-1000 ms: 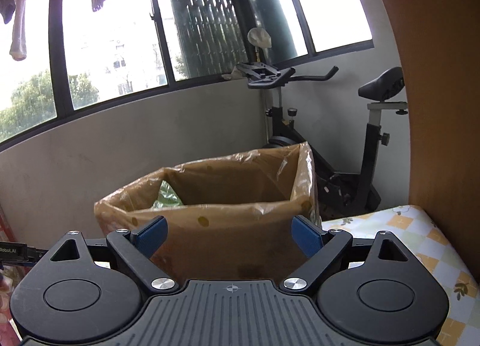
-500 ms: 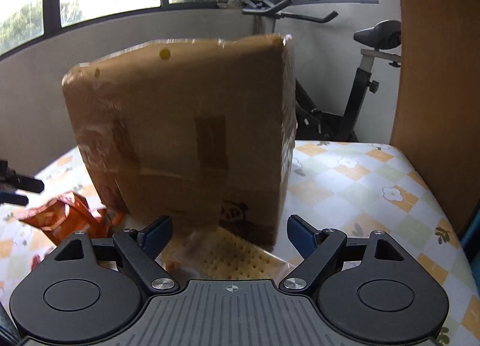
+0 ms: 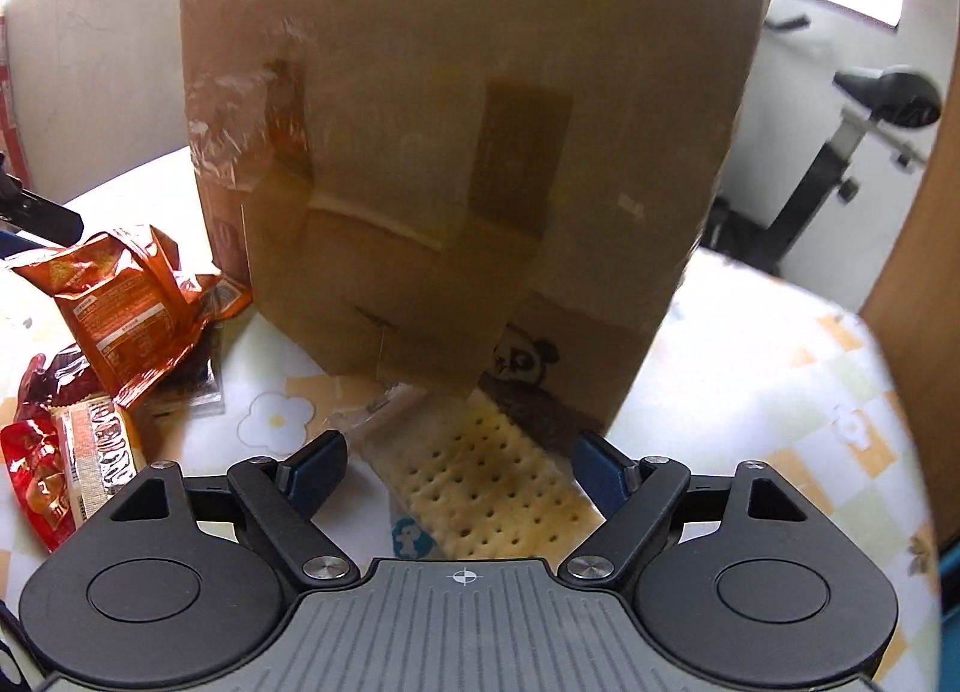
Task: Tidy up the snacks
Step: 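Grasp the orange bag with the left tool while the right tool grasps the cracker packet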
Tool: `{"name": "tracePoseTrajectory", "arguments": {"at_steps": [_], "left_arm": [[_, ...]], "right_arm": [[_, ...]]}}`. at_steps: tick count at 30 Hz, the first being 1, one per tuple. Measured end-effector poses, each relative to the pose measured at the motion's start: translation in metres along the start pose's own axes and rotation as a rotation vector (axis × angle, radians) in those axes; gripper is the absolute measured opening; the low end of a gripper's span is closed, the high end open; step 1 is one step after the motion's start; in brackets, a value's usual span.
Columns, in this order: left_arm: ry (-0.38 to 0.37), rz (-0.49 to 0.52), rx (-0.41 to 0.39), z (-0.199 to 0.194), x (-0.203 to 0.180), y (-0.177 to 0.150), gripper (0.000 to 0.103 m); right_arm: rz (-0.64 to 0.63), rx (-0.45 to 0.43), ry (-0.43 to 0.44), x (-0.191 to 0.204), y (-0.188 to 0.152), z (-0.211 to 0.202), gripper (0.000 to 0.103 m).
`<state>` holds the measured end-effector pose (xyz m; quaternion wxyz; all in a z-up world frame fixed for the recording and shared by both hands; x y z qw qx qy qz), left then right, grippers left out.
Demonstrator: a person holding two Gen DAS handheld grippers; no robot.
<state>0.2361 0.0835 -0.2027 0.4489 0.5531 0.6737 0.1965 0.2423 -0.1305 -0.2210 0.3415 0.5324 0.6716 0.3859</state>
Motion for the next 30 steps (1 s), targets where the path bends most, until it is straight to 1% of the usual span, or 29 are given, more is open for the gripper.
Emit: {"name": "tracePoseTrajectory", "arguments": {"at_steps": [2, 3, 4, 6, 10, 12, 16, 21, 23, 24, 25, 27, 30], "left_arm": [[-0.005, -0.006, 0.004, 0.001, 0.0, -0.002, 0.089], [-0.007, -0.009, 0.007, 0.002, 0.0, -0.004, 0.089], [-0.009, -0.016, 0.01, 0.003, 0.0, -0.006, 0.089], [-0.015, -0.031, 0.021, 0.005, 0.001, -0.01, 0.089], [-0.013, -0.067, 0.034, 0.011, 0.001, -0.014, 0.089], [-0.017, -0.077, 0.026, 0.016, 0.0, -0.013, 0.089], [-0.013, -0.061, 0.016, 0.03, -0.007, -0.012, 0.089], [-0.008, -0.042, 0.054, 0.044, -0.009, -0.025, 0.088], [0.001, -0.031, 0.064, 0.047, -0.008, -0.031, 0.083], [-0.003, -0.03, 0.065, 0.048, -0.007, -0.034, 0.077], [-0.021, -0.041, 0.057, 0.046, -0.005, -0.034, 0.068], [-0.03, -0.052, 0.038, 0.042, -0.003, -0.033, 0.062], [-0.025, -0.038, -0.002, 0.034, -0.002, -0.029, 0.058]], "right_arm": [[-0.002, -0.002, -0.005, 0.002, -0.002, 0.0, 0.073], [0.009, -0.001, 0.0, 0.002, -0.003, -0.001, 0.068], [0.024, -0.001, 0.0, 0.002, -0.004, -0.002, 0.061], [0.056, -0.001, -0.019, 0.002, -0.007, -0.005, 0.059], [0.156, -0.02, -0.042, 0.001, -0.007, -0.011, 0.05], [0.198, -0.025, -0.041, 0.0, -0.007, -0.012, 0.05], [0.208, -0.027, -0.04, 0.002, -0.005, -0.012, 0.048], [0.218, -0.031, -0.037, 0.005, -0.005, -0.014, 0.047], [0.217, -0.032, -0.039, 0.007, -0.006, -0.015, 0.047], [0.218, -0.032, -0.039, 0.008, -0.006, -0.015, 0.048], [0.22, -0.032, -0.04, 0.008, -0.007, -0.016, 0.048], [0.222, -0.032, -0.04, 0.008, -0.007, -0.016, 0.048], [0.222, -0.029, -0.044, 0.008, -0.007, -0.015, 0.048]]}}
Point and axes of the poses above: each gripper's, at about its wrist camera, not at the fingertips, and z roughly the way its jaws point, x to its left, y to its top, the point moved 6 cm from there along z, roughly the way its jaws point, and after that the axes turned 15 degrees about -x, right-handed, at the moved point
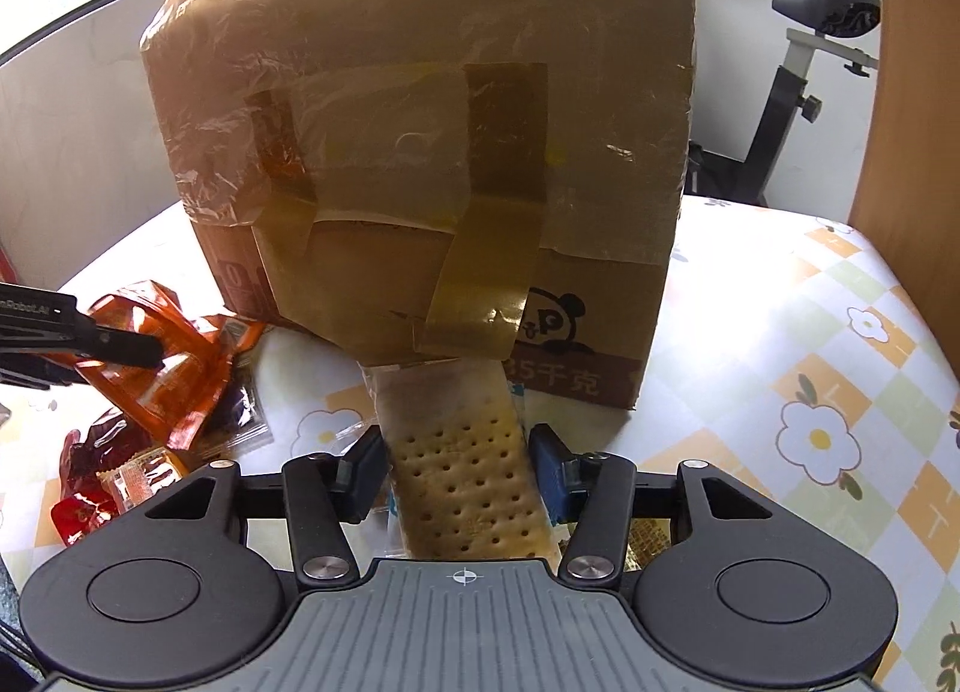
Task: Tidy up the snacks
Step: 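Grasp the orange bag with the left tool while the right tool grasps the cracker packet, then lift and carry the orange bag and cracker packet with both tools over the box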
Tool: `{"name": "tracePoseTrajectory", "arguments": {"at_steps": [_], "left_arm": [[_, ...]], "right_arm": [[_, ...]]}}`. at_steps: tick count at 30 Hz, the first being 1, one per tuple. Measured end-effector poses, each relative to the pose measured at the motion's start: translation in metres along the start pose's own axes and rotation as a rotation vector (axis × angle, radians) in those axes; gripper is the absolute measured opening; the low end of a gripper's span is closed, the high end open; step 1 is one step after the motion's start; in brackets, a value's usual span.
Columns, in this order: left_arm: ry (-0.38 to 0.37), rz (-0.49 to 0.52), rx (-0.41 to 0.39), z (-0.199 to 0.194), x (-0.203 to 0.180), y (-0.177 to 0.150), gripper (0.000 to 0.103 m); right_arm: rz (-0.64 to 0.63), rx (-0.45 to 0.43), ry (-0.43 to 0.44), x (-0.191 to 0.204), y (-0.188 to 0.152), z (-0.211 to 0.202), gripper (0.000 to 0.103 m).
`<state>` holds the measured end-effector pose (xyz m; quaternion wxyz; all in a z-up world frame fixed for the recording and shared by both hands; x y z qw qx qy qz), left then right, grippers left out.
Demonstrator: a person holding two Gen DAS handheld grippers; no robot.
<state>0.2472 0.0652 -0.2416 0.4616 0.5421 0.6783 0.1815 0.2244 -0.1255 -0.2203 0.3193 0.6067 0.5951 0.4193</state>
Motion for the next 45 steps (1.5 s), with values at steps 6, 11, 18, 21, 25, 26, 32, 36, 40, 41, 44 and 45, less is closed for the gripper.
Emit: {"name": "tracePoseTrajectory", "arguments": {"at_steps": [6, 11, 18, 21, 25, 26, 32, 36, 40, 41, 44, 45], "left_arm": [[0.0, 0.0, -0.078, -0.016, 0.001, 0.014, 0.057], [0.001, 0.006, -0.13, -0.03, 0.002, 0.025, 0.056], [0.035, 0.0, -0.178, -0.045, 0.009, 0.036, 0.056], [0.056, -0.006, -0.189, -0.046, 0.012, 0.036, 0.056], [0.064, 0.006, -0.235, -0.059, 0.012, 0.046, 0.056], [0.061, 0.013, -0.25, -0.064, 0.011, 0.05, 0.056], [0.011, 0.064, -0.366, -0.093, -0.004, 0.082, 0.056], [-0.042, 0.108, -0.447, -0.11, -0.023, 0.115, 0.056], [-0.113, 0.185, -0.531, -0.129, -0.054, 0.151, 0.056], [-0.128, 0.202, -0.544, -0.13, -0.063, 0.158, 0.056], [-0.188, 0.248, -0.553, -0.123, -0.095, 0.177, 0.056], [-0.205, 0.264, -0.549, -0.117, -0.107, 0.182, 0.056]], "right_arm": [[-0.017, -0.003, 0.003, 0.0, 0.0, -0.002, 0.047], [0.002, -0.016, 0.002, -0.008, 0.005, -0.013, 0.045], [0.068, -0.036, -0.093, -0.039, 0.009, -0.034, 0.045], [0.132, -0.062, -0.149, -0.057, 0.011, -0.041, 0.044], [0.198, -0.145, -0.191, -0.075, 0.028, -0.054, 0.044], [0.203, -0.172, -0.197, -0.079, 0.034, -0.058, 0.044], [0.186, -0.334, -0.215, -0.089, 0.082, -0.082, 0.044], [0.16, -0.426, -0.195, -0.092, 0.121, -0.095, 0.045], [0.091, -0.506, -0.149, -0.086, 0.165, -0.099, 0.045], [0.076, -0.525, -0.133, -0.083, 0.176, -0.099, 0.045], [0.054, -0.549, -0.075, -0.069, 0.2, -0.092, 0.044], [0.052, -0.549, -0.053, -0.065, 0.206, -0.085, 0.044]]}}
Point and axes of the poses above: each gripper's, at about its wrist camera, not at the fingertips, and z roughly the way its jaws point, x to its left, y to its top, the point moved 6 cm from there along z, roughly the way its jaws point, and after that the axes turned 15 degrees about -x, right-handed, at the moved point
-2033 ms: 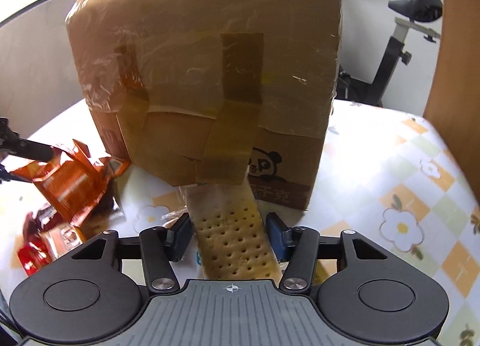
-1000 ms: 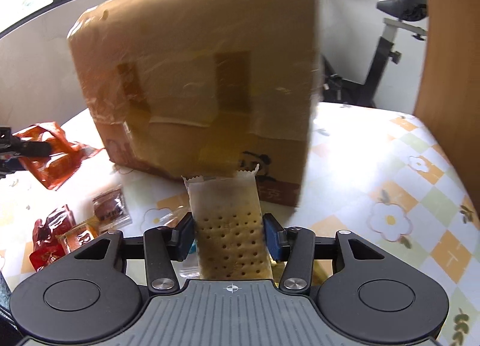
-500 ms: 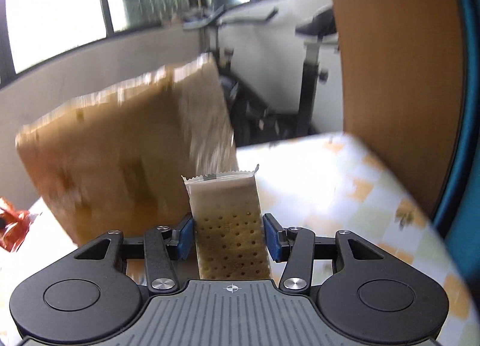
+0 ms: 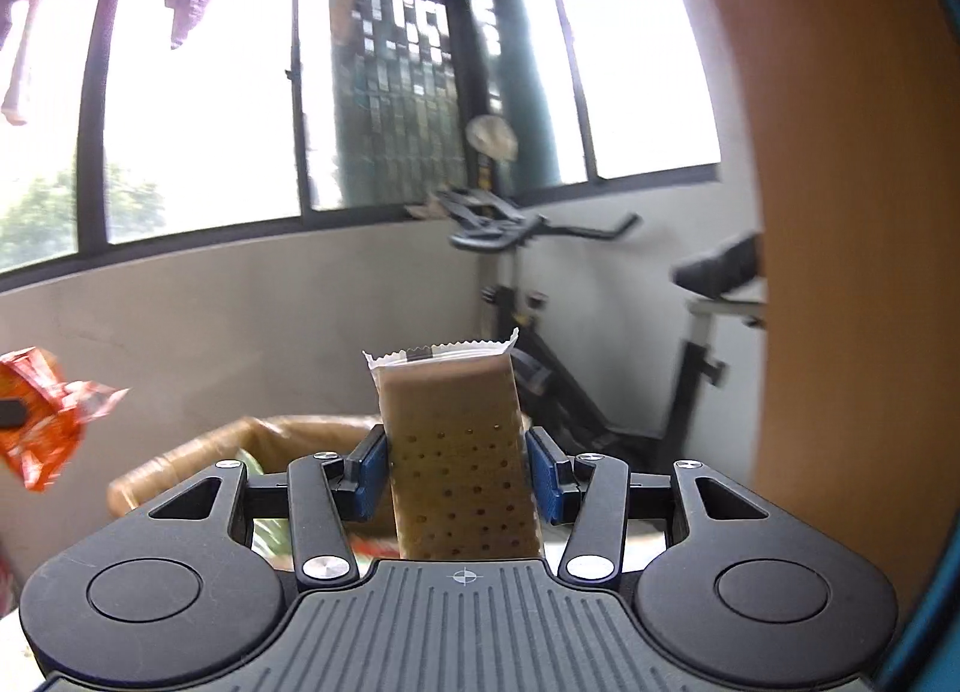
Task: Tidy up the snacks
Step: 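Lift and carry the orange bag and cracker packet with both tools over the box, then lower both held snacks into the box and open both tools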
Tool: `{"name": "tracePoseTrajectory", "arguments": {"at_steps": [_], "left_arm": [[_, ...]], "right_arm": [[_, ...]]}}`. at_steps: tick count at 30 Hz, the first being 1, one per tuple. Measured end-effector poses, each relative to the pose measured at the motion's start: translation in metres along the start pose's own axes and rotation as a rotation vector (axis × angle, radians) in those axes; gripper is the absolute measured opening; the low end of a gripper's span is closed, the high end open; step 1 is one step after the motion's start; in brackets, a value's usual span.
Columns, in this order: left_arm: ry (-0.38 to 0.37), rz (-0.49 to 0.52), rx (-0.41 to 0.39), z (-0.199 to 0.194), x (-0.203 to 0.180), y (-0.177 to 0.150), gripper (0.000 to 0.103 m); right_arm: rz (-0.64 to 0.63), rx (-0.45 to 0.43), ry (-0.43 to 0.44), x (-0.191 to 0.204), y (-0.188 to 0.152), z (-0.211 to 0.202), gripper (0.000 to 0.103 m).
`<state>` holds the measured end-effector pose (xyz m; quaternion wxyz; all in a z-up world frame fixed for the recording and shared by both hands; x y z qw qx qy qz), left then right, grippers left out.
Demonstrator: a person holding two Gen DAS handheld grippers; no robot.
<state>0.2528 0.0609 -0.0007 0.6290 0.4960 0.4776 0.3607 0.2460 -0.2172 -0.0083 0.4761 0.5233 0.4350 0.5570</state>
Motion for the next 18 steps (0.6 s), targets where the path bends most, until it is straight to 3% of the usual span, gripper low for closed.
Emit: {"name": "tracePoseTrajectory", "arguments": {"at_steps": [3, 7, 11, 18], "left_arm": [[-0.057, 0.035, 0.012, 0.031, -0.027, -0.003, 0.056], [-0.112, 0.081, 0.086, 0.084, -0.059, -0.026, 0.056], [-0.115, 0.155, 0.179, 0.123, -0.077, -0.055, 0.056], [-0.104, 0.282, 0.307, 0.171, -0.072, -0.09, 0.059]], "right_arm": [[-0.012, 0.019, 0.044, 0.017, -0.005, 0.026, 0.044], [0.011, 0.076, 0.066, 0.034, -0.025, 0.055, 0.044], [0.032, 0.141, 0.043, 0.04, -0.047, 0.075, 0.043], [0.085, 0.19, -0.011, 0.034, -0.064, 0.086, 0.045]]}}
Point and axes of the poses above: each gripper's, at about its wrist camera, not at the fingertips, and z roughly the way its jaws point, x to its left, y to its top, the point moved 6 cm from there along z, roughly the way its jaws point, and after that the axes turned 15 degrees about -x, right-handed, at the moved point
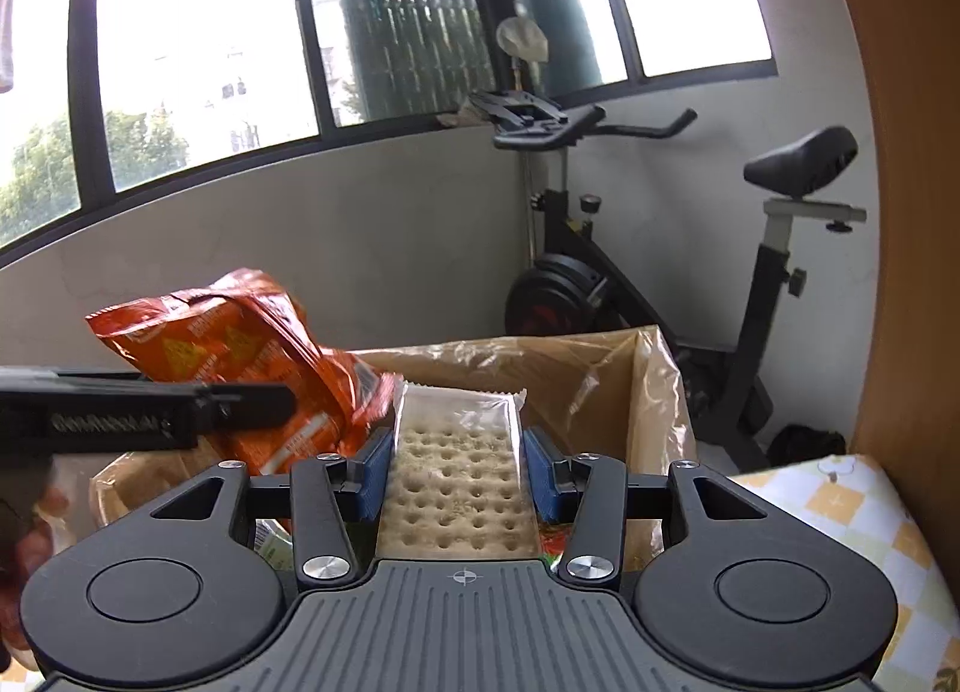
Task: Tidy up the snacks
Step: 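Lower both held snacks into the box and open both tools, then move both tools back down to the snacks in front of the box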
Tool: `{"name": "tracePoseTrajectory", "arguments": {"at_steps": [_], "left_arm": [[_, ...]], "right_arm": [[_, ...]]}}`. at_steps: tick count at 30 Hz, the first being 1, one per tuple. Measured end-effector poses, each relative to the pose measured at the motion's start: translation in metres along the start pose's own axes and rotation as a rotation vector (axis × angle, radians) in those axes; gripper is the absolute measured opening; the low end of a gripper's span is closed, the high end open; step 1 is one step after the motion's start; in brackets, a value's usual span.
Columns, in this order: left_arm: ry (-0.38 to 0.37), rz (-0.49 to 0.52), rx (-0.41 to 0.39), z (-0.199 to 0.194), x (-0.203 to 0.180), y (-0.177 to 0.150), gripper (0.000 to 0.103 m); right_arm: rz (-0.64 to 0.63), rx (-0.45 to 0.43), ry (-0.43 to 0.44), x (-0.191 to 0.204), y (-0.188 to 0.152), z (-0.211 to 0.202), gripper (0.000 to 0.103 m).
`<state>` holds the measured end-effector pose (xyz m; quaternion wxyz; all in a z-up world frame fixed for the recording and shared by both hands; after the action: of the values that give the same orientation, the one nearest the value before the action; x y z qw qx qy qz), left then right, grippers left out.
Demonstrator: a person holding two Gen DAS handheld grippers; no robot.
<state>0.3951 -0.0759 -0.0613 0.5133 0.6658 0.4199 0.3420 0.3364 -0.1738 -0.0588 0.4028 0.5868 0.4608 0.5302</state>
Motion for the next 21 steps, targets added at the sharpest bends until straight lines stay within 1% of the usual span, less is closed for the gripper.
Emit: {"name": "tracePoseTrajectory", "arguments": {"at_steps": [2, 3, 4, 7, 12, 15, 17, 21], "left_arm": [[0.013, 0.008, 0.02, -0.001, 0.005, -0.003, 0.068], [0.019, 0.007, 0.017, -0.005, 0.009, -0.003, 0.076], [0.022, 0.002, 0.007, -0.008, 0.011, -0.001, 0.079], [0.013, -0.03, -0.005, -0.022, 0.019, 0.0, 0.079], [0.004, -0.13, -0.03, -0.061, 0.038, 0.002, 0.079], [0.028, -0.18, -0.049, -0.088, 0.052, 0.001, 0.079], [0.044, -0.193, -0.06, -0.108, 0.063, -0.002, 0.079], [0.081, -0.234, -0.057, -0.152, 0.082, -0.025, 0.079]], "right_arm": [[0.003, -0.005, -0.011, -0.002, 0.002, -0.002, 0.047], [0.005, -0.006, -0.011, -0.002, 0.003, -0.004, 0.051], [0.005, -0.013, -0.01, -0.002, 0.005, -0.008, 0.053], [-0.006, -0.03, -0.005, -0.003, 0.01, -0.018, 0.053], [0.004, -0.062, 0.002, -0.011, 0.018, -0.044, 0.053], [0.008, -0.081, 0.02, -0.014, 0.022, -0.066, 0.053], [0.01, -0.09, 0.037, -0.014, 0.022, -0.082, 0.053], [0.021, -0.085, 0.059, -0.013, 0.012, -0.11, 0.053]]}}
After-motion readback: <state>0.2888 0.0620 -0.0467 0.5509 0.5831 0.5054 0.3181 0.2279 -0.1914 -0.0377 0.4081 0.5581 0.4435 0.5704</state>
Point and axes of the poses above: each gripper's, at about its wrist camera, not at the fingertips, and z roughly the way its jaws point, x to its left, y to its top, the point moved 6 cm from there along z, roughly the way its jaws point, and after that the axes turned 15 degrees about -x, right-handed, at the moved point
